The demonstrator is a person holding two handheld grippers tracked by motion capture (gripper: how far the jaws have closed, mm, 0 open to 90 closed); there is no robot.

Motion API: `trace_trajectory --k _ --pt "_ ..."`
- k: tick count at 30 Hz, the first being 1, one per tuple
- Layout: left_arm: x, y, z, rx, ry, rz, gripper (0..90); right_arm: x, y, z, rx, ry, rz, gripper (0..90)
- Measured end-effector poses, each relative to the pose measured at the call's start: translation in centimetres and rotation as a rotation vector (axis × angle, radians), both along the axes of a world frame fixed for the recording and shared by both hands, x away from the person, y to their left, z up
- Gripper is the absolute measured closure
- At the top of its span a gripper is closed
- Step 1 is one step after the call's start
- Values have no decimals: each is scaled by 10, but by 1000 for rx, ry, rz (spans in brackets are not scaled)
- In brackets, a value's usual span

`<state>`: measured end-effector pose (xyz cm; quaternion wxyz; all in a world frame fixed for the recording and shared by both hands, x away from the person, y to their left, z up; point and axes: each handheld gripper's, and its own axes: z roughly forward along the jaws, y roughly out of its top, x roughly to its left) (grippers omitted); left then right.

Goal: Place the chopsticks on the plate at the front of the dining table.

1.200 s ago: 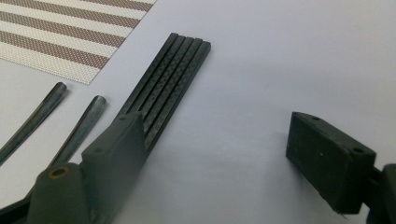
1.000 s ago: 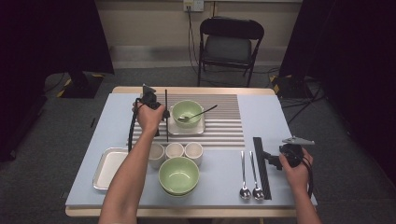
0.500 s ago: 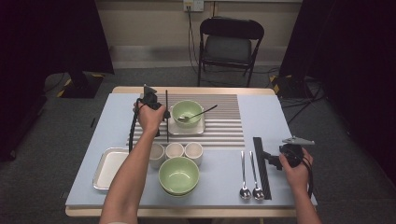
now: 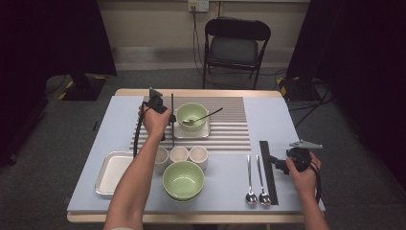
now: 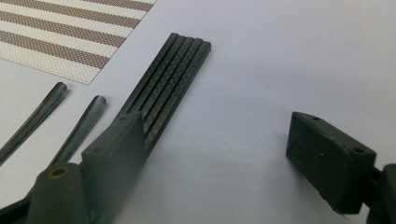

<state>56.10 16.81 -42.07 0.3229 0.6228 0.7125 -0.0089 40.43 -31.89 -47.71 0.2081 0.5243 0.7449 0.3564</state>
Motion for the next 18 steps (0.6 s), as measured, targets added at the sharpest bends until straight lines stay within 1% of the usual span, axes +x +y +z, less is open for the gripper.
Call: trace_trajectory --k 2,3,5,8,9,10,11,13,17,18 --pt "0 0 0 4 1 2 861 0 0 0 0 0 -1 189" --pt "0 1 -1 6 6 -15 861 0 0 0 0 0 -1 189" --pt "1 -1 -1 2 -4 2 861 0 0 0 0 0 0 189" --pt "1 0 -2 -1 4 -16 861 0 0 0 0 1 0 189" --pt "1 -2 -3 -5 -1 10 861 0 0 0 0 0 -1 189" --pt "1 -1 -3 4 10 -7 861 0 0 0 0 0 -1 189" --pt "1 -2 -3 -2 10 -4 861 0 0 0 0 0 -1 189" --pt "2 -2 -4 6 10 -15 861 0 0 0 0 0 0 189" --pt "2 -2 -5 6 18 -2 861 0 0 0 0 0 0 190" --pt "2 -2 -5 20 19 -1 861 0 0 0 0 0 0 189"
